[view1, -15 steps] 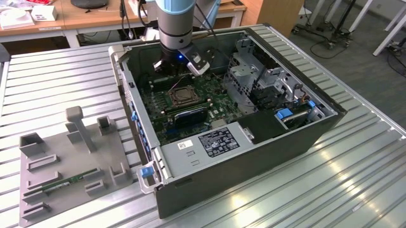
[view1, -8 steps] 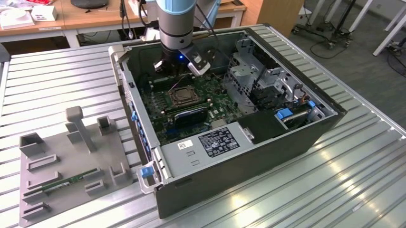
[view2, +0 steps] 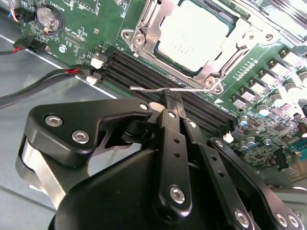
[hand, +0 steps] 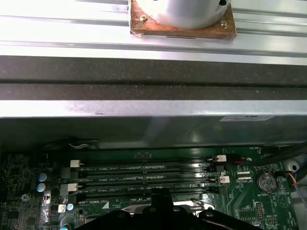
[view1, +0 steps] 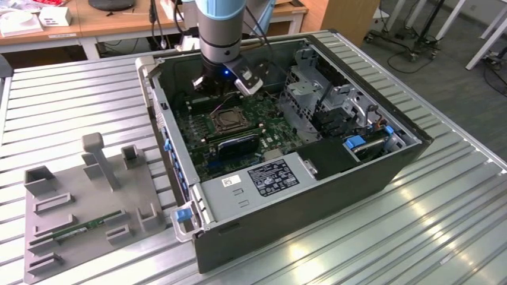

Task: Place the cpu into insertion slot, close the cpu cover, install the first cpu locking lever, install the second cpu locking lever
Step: 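Install the first cpu locking lever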

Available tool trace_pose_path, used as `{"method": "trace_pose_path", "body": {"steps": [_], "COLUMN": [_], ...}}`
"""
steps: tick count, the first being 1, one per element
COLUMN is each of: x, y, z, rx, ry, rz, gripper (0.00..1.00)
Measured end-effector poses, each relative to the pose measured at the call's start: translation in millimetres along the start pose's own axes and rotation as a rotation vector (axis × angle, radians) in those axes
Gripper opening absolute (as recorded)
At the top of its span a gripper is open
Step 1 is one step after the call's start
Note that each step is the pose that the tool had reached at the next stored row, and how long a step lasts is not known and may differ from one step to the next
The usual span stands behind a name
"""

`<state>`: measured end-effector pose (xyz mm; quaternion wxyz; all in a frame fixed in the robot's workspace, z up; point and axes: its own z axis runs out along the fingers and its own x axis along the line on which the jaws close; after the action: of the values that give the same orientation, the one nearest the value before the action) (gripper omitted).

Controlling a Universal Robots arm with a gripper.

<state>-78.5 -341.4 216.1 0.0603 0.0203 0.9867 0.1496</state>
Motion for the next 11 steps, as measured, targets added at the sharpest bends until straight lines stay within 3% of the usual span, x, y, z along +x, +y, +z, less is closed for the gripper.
{"method": "trace_pose_path", "body": {"steps": [11], "x": [-4.0], "y": [-2.0], "z": [6.7], "rx": [0.0001], "ry": [0.0000], "rz": [0.000], "gripper": [0.11]}}
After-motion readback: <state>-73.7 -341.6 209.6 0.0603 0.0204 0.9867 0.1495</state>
